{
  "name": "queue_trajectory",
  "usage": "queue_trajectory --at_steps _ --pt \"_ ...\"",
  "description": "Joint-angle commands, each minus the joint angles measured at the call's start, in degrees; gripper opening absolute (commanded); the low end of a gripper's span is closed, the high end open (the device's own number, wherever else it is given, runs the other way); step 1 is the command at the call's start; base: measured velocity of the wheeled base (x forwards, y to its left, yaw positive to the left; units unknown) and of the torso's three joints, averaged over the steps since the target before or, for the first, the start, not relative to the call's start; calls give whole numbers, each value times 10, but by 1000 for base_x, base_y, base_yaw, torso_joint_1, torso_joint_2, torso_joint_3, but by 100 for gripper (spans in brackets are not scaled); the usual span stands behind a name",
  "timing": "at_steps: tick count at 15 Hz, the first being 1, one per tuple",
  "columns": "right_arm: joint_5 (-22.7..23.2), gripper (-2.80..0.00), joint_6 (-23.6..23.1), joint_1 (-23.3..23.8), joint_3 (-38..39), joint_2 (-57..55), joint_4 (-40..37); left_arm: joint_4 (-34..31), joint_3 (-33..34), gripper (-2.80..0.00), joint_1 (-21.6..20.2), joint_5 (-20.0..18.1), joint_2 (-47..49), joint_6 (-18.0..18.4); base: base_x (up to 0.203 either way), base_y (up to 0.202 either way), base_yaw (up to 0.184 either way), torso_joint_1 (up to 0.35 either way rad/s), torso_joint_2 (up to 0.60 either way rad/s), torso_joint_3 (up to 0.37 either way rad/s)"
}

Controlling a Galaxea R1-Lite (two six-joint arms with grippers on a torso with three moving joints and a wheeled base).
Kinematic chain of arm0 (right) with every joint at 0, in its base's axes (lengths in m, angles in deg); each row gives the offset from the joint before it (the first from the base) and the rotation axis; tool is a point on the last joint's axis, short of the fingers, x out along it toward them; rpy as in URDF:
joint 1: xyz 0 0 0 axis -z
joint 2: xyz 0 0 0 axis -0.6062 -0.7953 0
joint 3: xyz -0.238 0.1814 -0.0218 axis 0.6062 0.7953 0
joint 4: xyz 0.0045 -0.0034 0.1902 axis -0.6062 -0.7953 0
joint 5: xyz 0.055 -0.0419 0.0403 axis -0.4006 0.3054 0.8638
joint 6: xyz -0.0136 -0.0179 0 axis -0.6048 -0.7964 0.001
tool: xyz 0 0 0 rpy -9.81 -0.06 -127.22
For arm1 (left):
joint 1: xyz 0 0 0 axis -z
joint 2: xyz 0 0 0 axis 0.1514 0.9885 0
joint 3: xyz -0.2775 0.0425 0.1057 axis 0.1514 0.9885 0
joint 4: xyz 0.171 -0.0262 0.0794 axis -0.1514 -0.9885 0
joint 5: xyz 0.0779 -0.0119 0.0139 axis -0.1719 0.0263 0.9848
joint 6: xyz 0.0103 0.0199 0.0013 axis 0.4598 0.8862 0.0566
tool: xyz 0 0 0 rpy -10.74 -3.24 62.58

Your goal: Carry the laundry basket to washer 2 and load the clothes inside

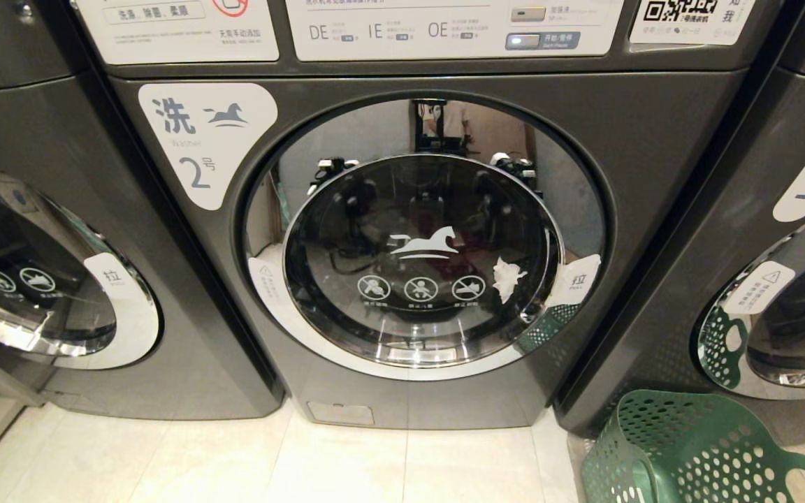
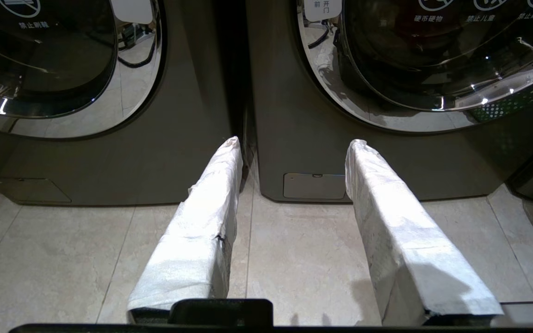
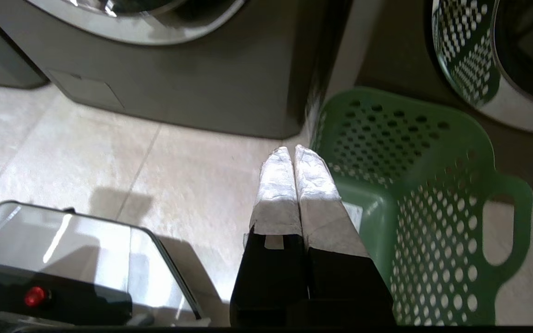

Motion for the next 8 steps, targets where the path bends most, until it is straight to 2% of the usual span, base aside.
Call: queue_trajectory --at_steps 1,5,6,8 --pt "10 -280 2 -6 -8 83 -9 0 4 -280 0 0 -1 0 0 0 0 0 0 0" --pt "-29 -280 11 -7 15 99 47 0 4 -280 0 0 -1 0 0 0 0 0 0 0" --pt "-38 -280 -2 -7 22 98 64 0 4 -280 0 0 -1 0 0 0 0 0 0 0" --pt "-41 -280 -63 -7 22 98 39 0 4 -280 0 0 -1 0 0 0 0 0 0 0"
